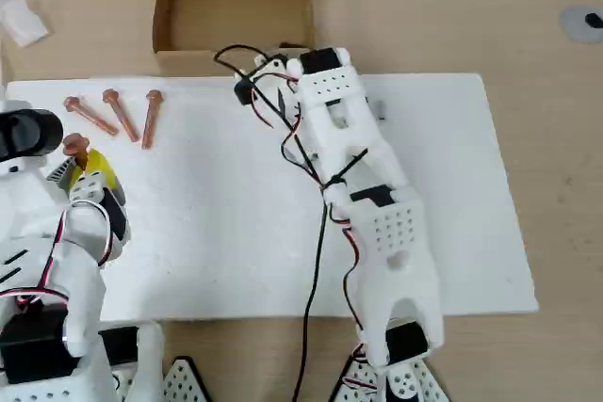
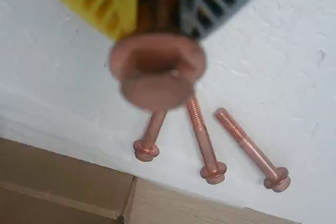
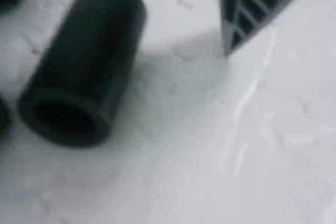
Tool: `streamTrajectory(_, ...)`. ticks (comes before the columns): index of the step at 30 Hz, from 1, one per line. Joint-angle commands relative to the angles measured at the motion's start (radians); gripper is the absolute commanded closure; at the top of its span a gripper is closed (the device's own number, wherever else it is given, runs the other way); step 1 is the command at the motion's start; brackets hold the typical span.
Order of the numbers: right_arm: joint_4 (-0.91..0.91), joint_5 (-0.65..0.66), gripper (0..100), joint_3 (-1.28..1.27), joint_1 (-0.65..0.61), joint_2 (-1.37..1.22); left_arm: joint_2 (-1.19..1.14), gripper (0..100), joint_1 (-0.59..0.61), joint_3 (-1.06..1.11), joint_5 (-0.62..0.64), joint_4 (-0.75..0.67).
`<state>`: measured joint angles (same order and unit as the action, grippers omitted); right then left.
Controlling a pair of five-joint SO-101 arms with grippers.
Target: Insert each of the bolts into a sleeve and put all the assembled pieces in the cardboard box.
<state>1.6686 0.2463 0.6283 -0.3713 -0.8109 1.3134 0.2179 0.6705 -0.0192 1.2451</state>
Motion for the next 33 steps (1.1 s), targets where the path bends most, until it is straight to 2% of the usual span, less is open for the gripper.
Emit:
streamTrajectory(1, 0.005, 0.034, 68.5, 0.005, -0.013, -0.019, 0.012, 99, -0.011, -0.009, -0.003, -0.020)
streamTrajectory(3, 0.005, 0.081, 72.3, 0.005, -0.013, -0.041, 0.012, 99, -0.008, -0.009, -0.003, -0.020)
streamTrajectory(6, 0.003, 0.107, 71.6, 0.007, -0.013, -0.054, 0.012, 99, -0.008, -0.009, -0.003, -0.020)
streamTrajectory(20, 0.092, 0.106, 71.7, 0.165, -0.054, -0.058, 0.012, 99, -0.015, -0.005, -0.005, -0.020)
streamTrajectory(33, 0.092, 0.106, 74.1, 0.173, -0.071, -0.114, 0.012, 99, -0.014, -0.005, -0.006, -0.018)
